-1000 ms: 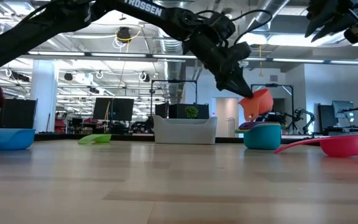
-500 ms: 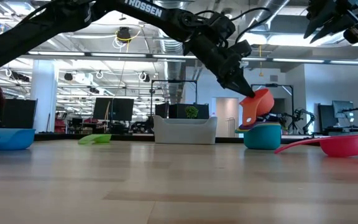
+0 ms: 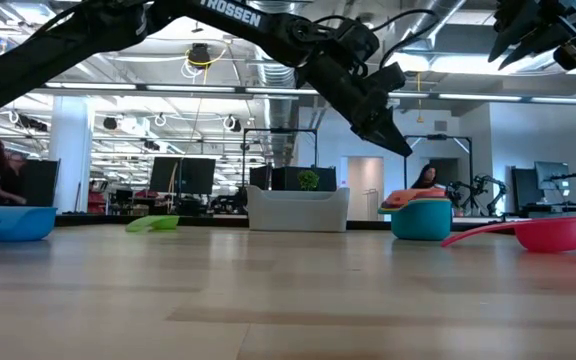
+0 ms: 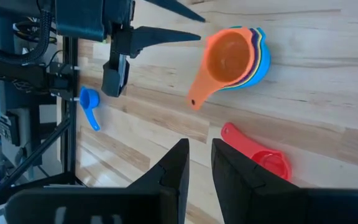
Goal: Nest measuring cups in basket
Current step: Stack the orange measuring cup on top of the purple measuring cup, then stack the blue measuring cup on top of the orange measuring cup
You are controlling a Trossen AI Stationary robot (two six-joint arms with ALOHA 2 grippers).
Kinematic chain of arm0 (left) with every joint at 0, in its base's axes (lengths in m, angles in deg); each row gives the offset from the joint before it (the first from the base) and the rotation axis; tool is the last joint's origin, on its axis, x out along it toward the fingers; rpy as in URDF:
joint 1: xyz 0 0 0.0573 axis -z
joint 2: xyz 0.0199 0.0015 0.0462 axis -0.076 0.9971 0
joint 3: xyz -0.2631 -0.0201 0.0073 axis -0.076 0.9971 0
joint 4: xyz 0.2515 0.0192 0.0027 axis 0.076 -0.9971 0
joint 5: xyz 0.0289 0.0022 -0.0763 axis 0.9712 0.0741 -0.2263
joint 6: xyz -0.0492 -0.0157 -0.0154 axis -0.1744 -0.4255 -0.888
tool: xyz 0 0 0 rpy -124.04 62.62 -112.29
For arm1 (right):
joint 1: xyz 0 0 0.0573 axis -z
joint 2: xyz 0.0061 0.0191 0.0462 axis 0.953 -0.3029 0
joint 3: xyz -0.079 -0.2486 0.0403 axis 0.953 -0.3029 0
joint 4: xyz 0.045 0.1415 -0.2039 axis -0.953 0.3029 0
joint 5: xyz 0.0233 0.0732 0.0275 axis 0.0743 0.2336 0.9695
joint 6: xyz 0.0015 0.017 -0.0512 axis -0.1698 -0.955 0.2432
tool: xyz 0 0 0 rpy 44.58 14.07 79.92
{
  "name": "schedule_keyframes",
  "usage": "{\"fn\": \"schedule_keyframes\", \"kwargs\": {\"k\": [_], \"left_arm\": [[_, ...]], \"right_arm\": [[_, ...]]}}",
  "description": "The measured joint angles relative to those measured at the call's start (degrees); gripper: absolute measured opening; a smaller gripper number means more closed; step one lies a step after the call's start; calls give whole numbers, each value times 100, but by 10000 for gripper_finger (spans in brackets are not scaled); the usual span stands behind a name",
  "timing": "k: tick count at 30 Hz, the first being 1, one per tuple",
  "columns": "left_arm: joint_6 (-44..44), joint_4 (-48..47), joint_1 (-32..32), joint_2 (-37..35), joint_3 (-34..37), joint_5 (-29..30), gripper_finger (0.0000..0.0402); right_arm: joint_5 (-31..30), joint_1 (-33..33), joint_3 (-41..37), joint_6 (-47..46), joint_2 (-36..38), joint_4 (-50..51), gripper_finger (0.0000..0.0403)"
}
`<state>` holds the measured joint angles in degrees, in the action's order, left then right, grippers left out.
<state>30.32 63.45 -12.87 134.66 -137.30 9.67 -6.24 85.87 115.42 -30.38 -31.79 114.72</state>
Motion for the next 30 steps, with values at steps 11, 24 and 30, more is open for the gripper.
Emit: {"fn": "schedule_keyframes", "kwargs": {"k": [11,24,30], "left_arm": [[-1037,-1342,-155,-218,-517,612,104],[-2478,-2772,-332,-1402,907,497,95],[-3580,-1706,-41,-3156,3428,1037,87]], "right_arm": [[-283,0,0,266,-249,-14,92],[-282,-176,0,954,-822,-207,92],[-284,-387,0,1093,-823,-374,92]]}}
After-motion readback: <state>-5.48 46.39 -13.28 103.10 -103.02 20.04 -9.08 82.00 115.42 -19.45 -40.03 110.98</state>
